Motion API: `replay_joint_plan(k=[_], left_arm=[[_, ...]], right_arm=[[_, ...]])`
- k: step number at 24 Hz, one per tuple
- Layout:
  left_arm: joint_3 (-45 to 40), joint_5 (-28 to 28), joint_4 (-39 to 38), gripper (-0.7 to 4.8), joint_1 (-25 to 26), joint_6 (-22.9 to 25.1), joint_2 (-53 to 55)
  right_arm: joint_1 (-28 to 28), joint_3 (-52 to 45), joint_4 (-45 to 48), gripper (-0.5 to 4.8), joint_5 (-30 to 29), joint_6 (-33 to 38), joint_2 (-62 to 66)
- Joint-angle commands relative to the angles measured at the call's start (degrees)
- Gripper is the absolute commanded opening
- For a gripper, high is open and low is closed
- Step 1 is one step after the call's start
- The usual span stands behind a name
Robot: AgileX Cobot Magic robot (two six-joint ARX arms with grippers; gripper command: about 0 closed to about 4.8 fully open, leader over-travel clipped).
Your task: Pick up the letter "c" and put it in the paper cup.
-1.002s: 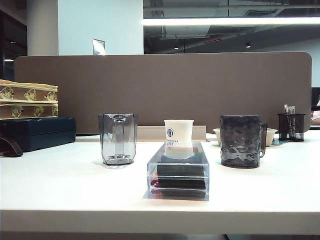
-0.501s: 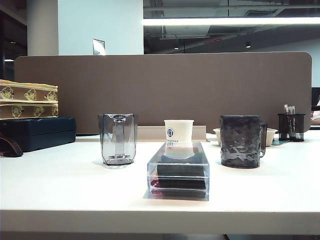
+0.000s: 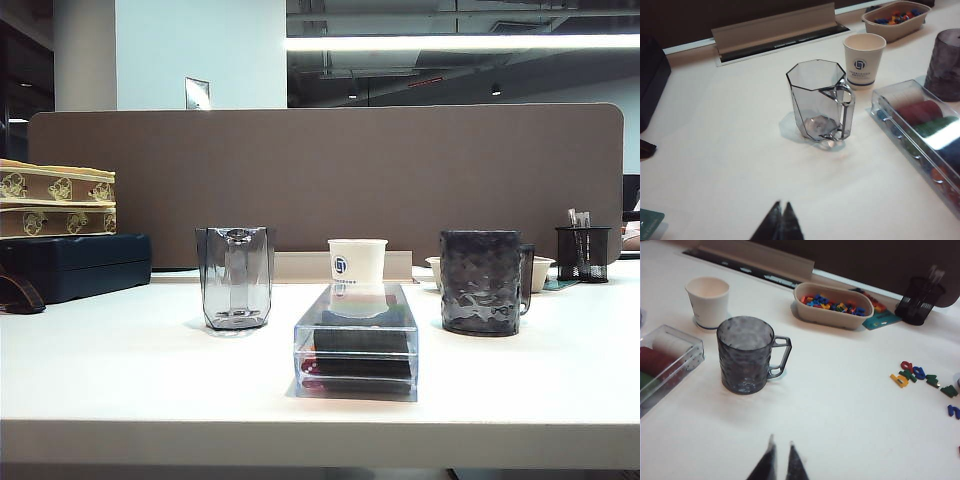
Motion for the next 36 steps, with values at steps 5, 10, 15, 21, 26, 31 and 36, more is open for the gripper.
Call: replay_joint_plan(k=[5,10,15,21,26,31,36], left_arm=[[-2.71,-8.55,5.92,-0.05,0.02,-0.28,0.07],[-3.43,-8.46,6.73,-0.05,0.02,-0.31,0.07],[-6.43,-8.46,12.02,-0.05,0.02,-0.31,0.07],[-8.15,-8.46,12.66,-0.05,0.02,-3.45,0.13],[-10.51,-8.46,15.98,-0.06,0.02,-4.81,0.15],[-12.13,-8.68,18.18,-0.05,0.04,-4.76,0.17],[-13.07,-10.60,19.02,-0.06,0.20,-4.76,0.17]], right_arm=[[0.07,-5.97,11.19,0.31,-0.07,8.04,0.11],[0.04,-7.63,14.12,0.31,0.00,8.00,0.13],[0.04,-9.99,15.17,0.30,0.13,7.96,0.20],[0.04,-12.98,18.82,0.30,0.13,7.98,0.20],[0.07,-16.33,25.83,0.20,1.11,8.00,0.22],[0.07,-18.40,31.39,0.03,5.44,8.02,0.61],[0.07,-20.68,35.19,-0.01,5.77,9.46,0.94]])
